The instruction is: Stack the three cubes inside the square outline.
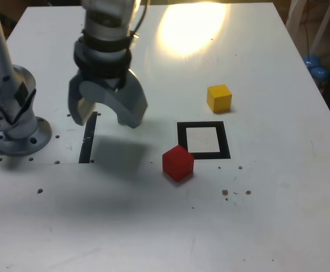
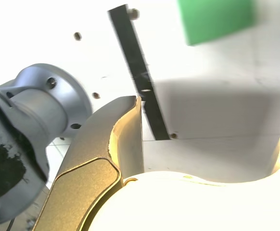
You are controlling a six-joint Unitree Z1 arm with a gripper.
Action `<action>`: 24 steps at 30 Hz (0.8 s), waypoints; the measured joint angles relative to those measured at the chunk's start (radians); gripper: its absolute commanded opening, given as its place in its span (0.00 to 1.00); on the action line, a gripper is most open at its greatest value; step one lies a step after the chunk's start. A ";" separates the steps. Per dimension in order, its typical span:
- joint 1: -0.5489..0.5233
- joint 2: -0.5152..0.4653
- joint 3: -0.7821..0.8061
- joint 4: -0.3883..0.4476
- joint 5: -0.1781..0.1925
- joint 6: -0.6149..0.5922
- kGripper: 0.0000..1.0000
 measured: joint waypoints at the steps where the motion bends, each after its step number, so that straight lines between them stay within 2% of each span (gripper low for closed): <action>1: -0.007 0.013 -0.019 0.004 0.003 0.006 0.98; 17: -0.106 0.166 -0.215 0.024 0.035 0.157 0.97; 24: -0.181 0.232 -0.307 0.027 0.064 0.208 0.97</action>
